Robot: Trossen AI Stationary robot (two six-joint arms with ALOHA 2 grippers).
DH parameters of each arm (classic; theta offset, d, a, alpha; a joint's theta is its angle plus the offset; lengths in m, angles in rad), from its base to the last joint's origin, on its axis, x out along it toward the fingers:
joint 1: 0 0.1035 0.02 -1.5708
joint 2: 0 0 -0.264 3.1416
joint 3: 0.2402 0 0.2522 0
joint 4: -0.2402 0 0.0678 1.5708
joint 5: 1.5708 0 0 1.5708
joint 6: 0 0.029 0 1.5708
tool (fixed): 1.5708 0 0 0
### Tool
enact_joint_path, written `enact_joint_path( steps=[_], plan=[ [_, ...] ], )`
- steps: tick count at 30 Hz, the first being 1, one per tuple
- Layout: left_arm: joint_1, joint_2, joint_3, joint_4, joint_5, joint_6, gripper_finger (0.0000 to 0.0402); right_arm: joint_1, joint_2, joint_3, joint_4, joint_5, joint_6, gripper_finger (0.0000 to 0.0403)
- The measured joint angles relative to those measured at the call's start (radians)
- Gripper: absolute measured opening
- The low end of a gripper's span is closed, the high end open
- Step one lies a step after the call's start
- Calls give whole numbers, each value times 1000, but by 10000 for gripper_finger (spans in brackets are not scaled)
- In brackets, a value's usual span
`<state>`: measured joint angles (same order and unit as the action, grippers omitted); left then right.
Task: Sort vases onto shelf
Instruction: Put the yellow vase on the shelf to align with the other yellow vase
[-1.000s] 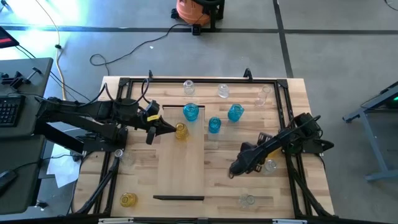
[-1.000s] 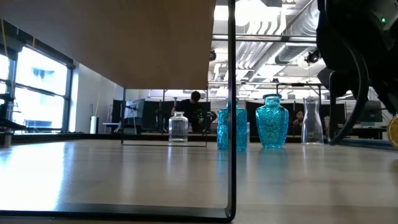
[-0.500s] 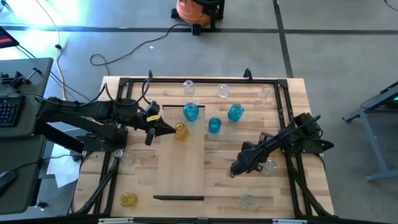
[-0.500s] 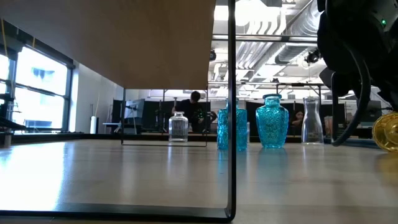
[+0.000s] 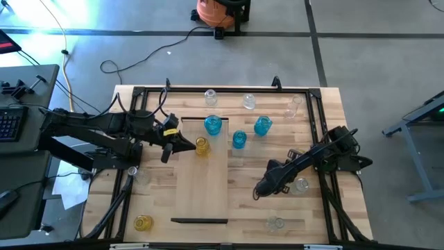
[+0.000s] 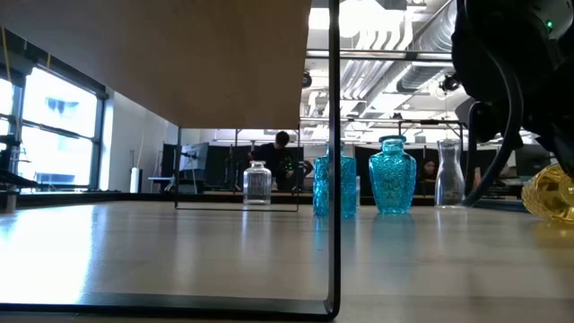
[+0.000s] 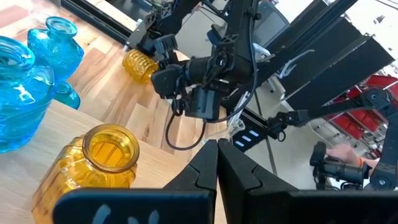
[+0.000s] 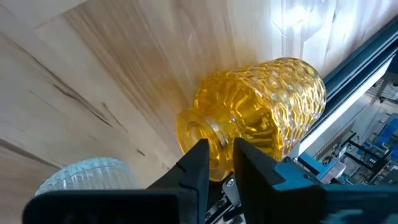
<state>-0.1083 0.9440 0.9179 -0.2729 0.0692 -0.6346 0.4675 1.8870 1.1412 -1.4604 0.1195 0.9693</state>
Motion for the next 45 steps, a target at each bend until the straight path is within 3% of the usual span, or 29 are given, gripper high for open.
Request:
enact_joint_path(
  steps=[10, 18, 25, 30, 45],
  plan=[
    [0, 0, 0, 0, 0, 0, 0, 9, -1, -58, 11, 23, 27, 56],
    [0, 0, 0, 0, 0, 0, 0, 54, -1, -130, 31, -25, 81, 54],
    [0, 0, 0, 0, 0, 1, 0, 69, -1, -114, 43, -19, 71, 6],
    [0, 0, 0, 0, 0, 2, 0, 69, -1, -110, 30, -18, 59, 2],
    [0, 0, 0, 1, -1, 9, 0, 64, -1, 89, -111, 106, 55, 0]
  ],
)
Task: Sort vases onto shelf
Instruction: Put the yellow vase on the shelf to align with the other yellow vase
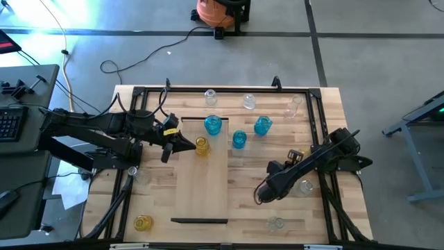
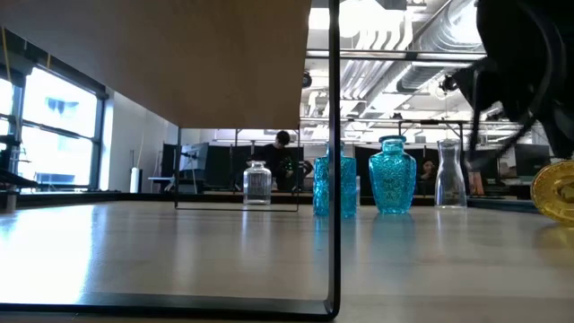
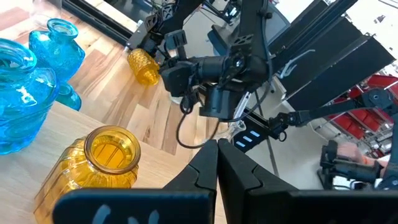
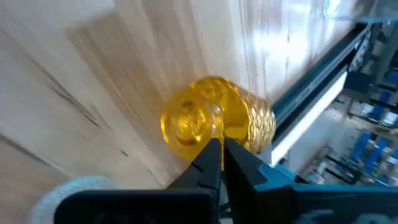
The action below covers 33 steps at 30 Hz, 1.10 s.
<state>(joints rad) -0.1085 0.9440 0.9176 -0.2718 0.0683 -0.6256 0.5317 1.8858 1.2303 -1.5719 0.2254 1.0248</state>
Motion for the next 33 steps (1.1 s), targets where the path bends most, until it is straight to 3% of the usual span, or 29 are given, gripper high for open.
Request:
enact_joint_path(
  steps=[8, 16, 20, 28, 33],
  plan=[
    [0, 0, 0, 0, 0, 1, 0, -22, 0, 112, 1, 24, 45, 0],
    [-13, 0, 0, 0, -2, 10, 0, -54, 0, 102, 0, -35, -100, 6],
    [-26, 0, 0, 0, -2, 10, 0, -65, 0, 101, 1, -34, -144, 50],
    [-43, 0, 0, -1, -11, 28, 0, -89, 0, 63, 5, 14, -129, 184],
    [-43, 0, 0, -1, -12, 27, 0, -96, 0, -31, 10, -4, -36, 213]
  ],
)
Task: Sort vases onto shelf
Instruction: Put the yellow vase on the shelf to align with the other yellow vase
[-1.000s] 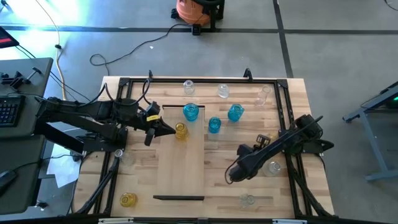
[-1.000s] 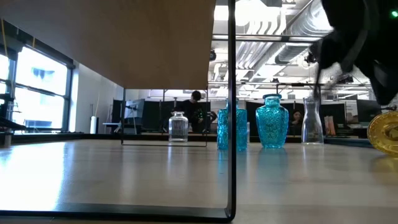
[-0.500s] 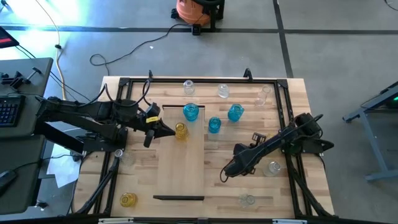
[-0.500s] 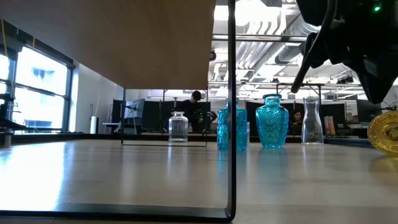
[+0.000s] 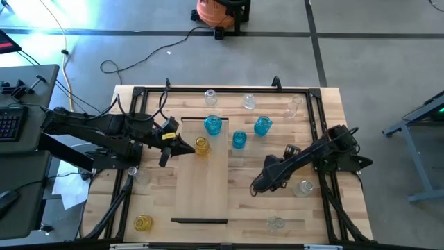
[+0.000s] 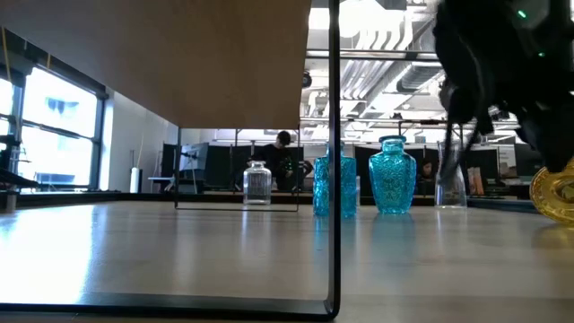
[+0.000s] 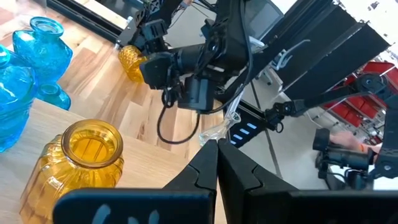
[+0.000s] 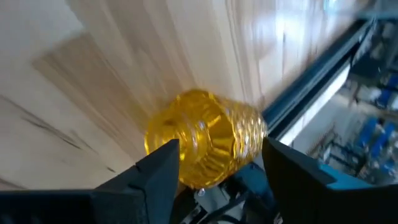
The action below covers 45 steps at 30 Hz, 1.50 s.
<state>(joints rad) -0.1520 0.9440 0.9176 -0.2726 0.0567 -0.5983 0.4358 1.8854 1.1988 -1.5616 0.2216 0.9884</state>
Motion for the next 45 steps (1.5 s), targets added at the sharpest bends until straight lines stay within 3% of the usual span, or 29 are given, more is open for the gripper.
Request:
enact_joint_path(
  steps=[9, 18, 23, 37, 45],
  plan=[
    [0, 0, 0, 0, 0, -14, 0, 26, 0, -30, 53, -31, 94, 177],
    [0, 0, 0, 0, 0, -23, 0, 25, 0, -100, 120, -37, 84, 142],
    [0, 0, 0, 0, 3, -29, 0, 41, 0, -141, 160, -69, 87, 140],
    [0, 0, 0, 0, 10, -28, 0, 43, 0, -149, 55, -61, 93, 140],
    [0, 0, 0, 0, 12, -28, 0, 57, 0, -38, -13, -28, 138, 140]
  ],
)
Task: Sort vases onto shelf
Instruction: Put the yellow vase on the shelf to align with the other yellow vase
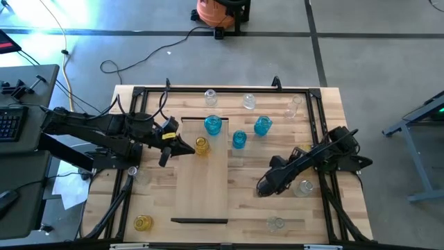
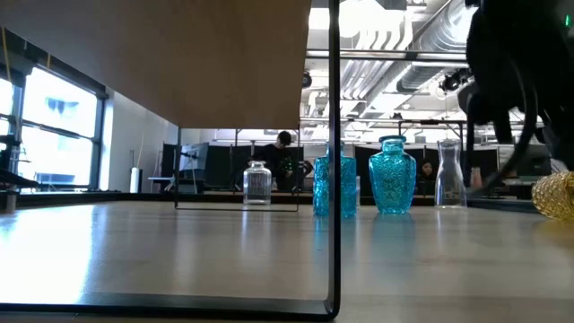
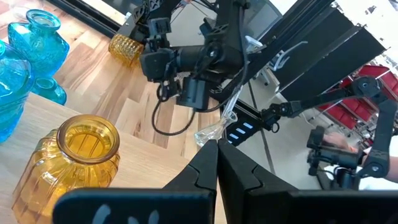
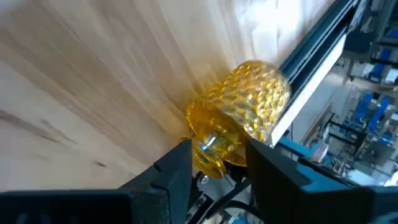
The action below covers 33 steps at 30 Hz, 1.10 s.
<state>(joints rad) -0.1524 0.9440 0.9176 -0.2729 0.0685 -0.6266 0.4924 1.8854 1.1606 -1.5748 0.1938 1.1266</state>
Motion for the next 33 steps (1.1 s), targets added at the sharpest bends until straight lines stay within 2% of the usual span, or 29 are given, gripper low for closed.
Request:
enact_joint_path(
  steps=[4, 13, 21, 28, 33],
  plan=[
    [0, 0, 0, 0, 0, 0, 0, 35, 0, 30, 4, 14, 10, 140],
    [0, 0, 0, 0, 0, 2, 0, 134, 0, 0, 4, -88, 148, 140],
    [0, 0, 0, 0, -1, 2, 0, 165, 0, -60, 4, -125, 177, 140],
    [0, 0, 0, 0, -1, -1, 0, 162, 0, -111, 4, -120, 173, 140],
    [0, 0, 0, 0, -2, -9, 0, 162, 0, -117, 4, -77, 183, 140]
  ],
)
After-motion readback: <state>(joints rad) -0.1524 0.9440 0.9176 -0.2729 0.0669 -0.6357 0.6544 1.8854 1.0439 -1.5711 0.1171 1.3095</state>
